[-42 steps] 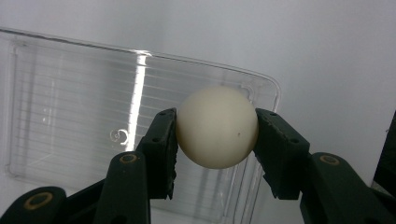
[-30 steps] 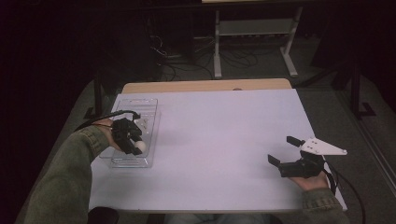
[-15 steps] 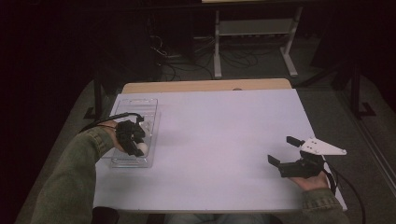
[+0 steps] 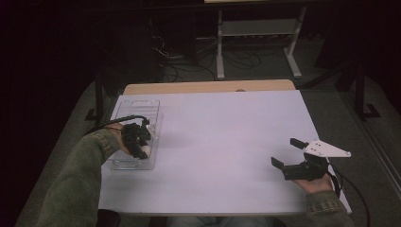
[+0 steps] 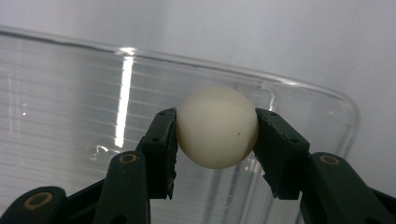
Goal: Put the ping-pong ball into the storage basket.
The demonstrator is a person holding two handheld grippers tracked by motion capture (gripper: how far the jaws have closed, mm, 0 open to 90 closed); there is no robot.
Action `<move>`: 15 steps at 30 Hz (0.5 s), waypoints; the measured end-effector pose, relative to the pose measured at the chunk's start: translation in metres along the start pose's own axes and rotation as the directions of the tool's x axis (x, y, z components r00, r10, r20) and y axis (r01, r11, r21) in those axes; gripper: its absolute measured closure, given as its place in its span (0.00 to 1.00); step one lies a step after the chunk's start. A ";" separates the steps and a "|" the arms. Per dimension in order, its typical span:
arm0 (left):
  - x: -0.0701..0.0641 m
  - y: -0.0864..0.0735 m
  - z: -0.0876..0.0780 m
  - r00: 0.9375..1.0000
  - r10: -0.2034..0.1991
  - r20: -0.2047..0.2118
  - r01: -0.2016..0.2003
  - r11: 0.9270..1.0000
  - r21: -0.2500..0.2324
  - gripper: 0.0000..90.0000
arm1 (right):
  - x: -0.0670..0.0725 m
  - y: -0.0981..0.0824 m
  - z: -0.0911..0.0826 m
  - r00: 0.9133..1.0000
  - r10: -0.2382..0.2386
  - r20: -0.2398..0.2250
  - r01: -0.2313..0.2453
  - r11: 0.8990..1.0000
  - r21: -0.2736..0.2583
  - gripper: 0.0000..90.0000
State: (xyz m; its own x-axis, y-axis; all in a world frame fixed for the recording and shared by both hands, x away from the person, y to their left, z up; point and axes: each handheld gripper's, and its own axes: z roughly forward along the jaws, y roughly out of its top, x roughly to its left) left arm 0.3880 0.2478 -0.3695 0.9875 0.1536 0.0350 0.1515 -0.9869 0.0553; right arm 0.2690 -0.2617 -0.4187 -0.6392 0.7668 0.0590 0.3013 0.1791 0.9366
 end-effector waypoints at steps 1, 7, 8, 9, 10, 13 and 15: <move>0.001 0.000 0.001 1.000 -0.001 0.002 0.001 1.000 0.000 0.56 | 0.000 0.000 0.000 1.000 0.000 -0.001 0.000 1.000 0.002 0.00; 0.003 -0.001 0.003 1.000 -0.023 0.002 0.023 1.000 -0.019 0.56 | 0.001 0.000 0.001 1.000 -0.005 -0.002 0.005 1.000 0.009 0.00; 0.003 -0.001 0.005 1.000 -0.021 -0.011 0.021 1.000 -0.011 0.56 | 0.001 0.000 0.001 1.000 -0.005 -0.001 0.005 1.000 0.009 0.00; 0.004 -0.002 0.005 1.000 -0.021 -0.014 0.020 1.000 -0.010 0.55 | 0.001 -0.001 0.001 1.000 -0.005 -0.001 0.005 1.000 0.010 0.00; 0.004 -0.003 0.006 0.999 -0.035 -0.010 0.035 0.999 -0.021 0.54 | 0.001 -0.001 0.001 1.000 -0.005 -0.001 0.005 1.000 0.012 0.00; 0.004 -0.003 0.005 0.999 -0.041 -0.031 0.040 0.999 -0.029 0.47 | 0.001 -0.001 0.001 1.000 -0.008 -0.001 0.008 1.000 0.012 0.00; 0.004 -0.004 0.003 0.998 -0.058 -0.036 0.056 0.998 -0.040 0.42 | 0.001 -0.001 0.001 1.000 -0.006 0.000 0.006 1.000 0.013 0.00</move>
State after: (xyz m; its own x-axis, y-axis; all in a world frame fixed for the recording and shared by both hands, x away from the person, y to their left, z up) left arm 0.3917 0.2518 -0.3726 0.9750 0.2117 0.0677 0.2048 -0.9740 0.0972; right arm 0.2691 -0.2603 -0.4197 -0.6411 0.7656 0.0532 0.3066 0.1919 0.9323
